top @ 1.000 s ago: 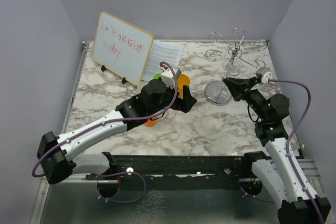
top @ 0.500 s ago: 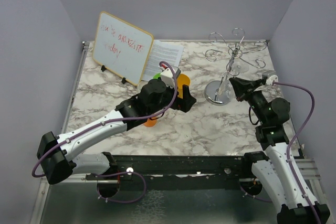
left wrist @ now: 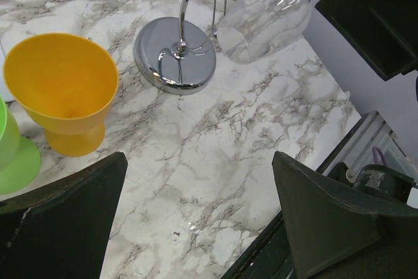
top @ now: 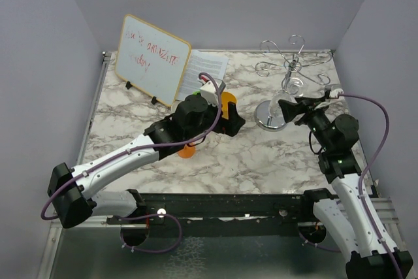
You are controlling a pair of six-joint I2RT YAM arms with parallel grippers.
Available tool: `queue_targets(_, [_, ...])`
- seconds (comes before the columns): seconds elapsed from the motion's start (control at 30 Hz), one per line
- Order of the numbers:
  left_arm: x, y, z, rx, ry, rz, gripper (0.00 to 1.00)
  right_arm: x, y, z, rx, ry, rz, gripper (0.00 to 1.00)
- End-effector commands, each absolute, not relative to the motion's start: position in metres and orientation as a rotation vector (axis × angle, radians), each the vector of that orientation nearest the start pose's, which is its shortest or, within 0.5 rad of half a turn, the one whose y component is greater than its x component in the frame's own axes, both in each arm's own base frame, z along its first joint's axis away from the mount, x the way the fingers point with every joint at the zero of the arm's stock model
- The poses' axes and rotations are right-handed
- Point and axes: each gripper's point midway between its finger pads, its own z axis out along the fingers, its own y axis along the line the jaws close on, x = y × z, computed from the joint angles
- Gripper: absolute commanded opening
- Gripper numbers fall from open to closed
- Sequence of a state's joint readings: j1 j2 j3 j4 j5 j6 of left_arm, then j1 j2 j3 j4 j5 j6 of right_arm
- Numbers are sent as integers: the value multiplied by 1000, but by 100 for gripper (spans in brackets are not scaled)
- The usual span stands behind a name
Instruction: Place the wine glass upside down on the wine glass rack
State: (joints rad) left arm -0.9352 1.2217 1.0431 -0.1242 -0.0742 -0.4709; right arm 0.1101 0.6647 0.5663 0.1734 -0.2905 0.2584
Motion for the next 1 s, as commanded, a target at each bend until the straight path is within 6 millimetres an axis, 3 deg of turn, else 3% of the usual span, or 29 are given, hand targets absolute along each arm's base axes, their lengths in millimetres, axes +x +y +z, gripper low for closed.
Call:
queue_targets(0.0, [248,-330,279,377,1915,-845,94,282,90,293,-81,1551,524,71])
queue_targets(0.17, [257,-331,275,352,1942,-801,92,260,89,286,-37,1605,558,73])
queue_targets(0.37, [278,-341,257,365,2002,-689,81,234,86,270,78,1678,615,73])
queue_targets(0.53, [298,-353,244,349,2076,-617,75,218,75,273,255,1599,668,73])
queue_targets(0.7, [325,-350,232,304,2085,-509,69,211,64,262,405,1573,684,73])
queue_targets(0.97, [341,-350,189,385,2176,-375,56,212,54,245,597,1619,697,51])
